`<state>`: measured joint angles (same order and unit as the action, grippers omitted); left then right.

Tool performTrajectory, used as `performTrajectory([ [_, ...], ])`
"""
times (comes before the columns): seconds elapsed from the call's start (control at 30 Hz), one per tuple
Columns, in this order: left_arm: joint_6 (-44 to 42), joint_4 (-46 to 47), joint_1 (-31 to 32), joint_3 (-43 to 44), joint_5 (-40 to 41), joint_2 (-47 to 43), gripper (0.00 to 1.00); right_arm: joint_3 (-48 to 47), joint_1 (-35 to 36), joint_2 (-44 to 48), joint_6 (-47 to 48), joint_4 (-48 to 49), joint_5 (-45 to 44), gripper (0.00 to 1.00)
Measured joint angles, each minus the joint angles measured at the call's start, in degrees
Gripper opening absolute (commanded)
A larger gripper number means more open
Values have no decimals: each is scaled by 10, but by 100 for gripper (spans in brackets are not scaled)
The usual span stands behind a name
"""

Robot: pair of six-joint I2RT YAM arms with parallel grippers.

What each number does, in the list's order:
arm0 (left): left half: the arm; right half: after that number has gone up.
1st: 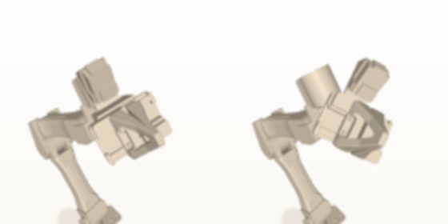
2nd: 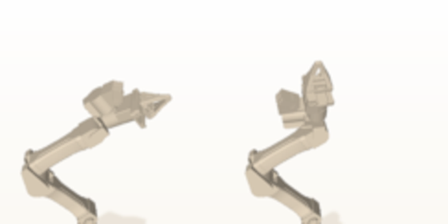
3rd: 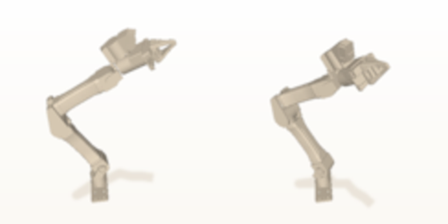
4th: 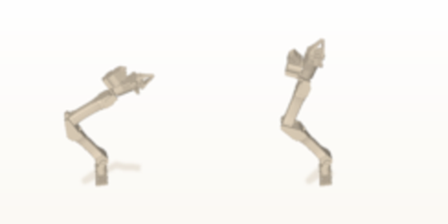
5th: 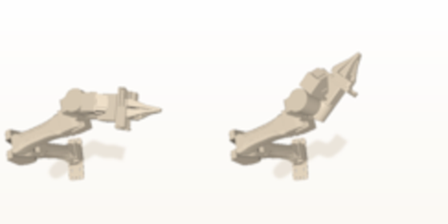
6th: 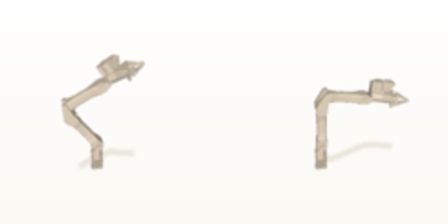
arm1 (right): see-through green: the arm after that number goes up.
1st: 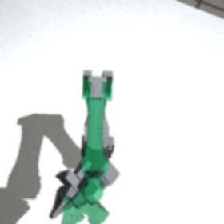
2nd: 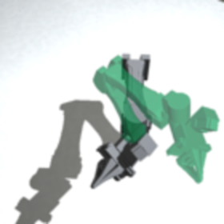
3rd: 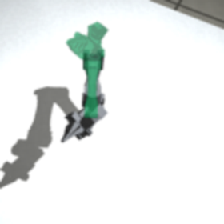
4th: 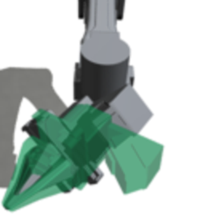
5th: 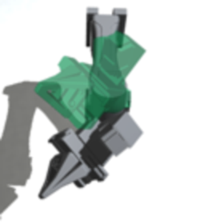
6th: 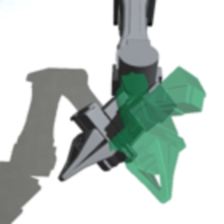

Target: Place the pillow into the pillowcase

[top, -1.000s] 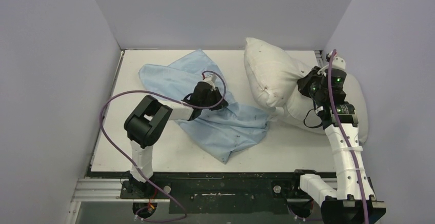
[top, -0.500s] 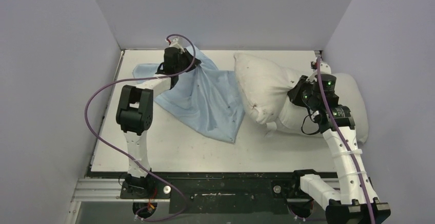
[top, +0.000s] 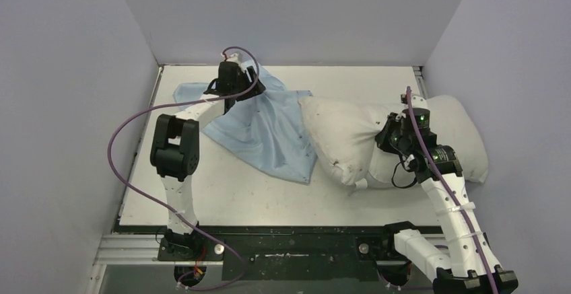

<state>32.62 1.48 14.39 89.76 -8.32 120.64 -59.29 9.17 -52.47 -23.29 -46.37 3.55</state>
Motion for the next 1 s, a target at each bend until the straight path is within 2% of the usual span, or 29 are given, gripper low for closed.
performTrajectory([
  [0.13,-9,-20,46,-100,24,-110,58,-23,0,7,-18,-1,-47,0],
  [0.27,-13,-14,119,-182,57,-203,58,-52,0,10,-35,2,-94,0],
  [0.4,-12,3,191,-244,100,-249,58,-75,0,9,-50,10,-132,0],
  [0.53,1,18,250,-276,144,-243,59,-82,0,9,-62,24,-154,0],
  [0.77,7,61,344,-277,200,-167,64,-82,0,9,-72,32,-162,0],
  [1.0,12,73,365,-269,234,-96,62,-82,0,10,-77,32,-162,0],
])
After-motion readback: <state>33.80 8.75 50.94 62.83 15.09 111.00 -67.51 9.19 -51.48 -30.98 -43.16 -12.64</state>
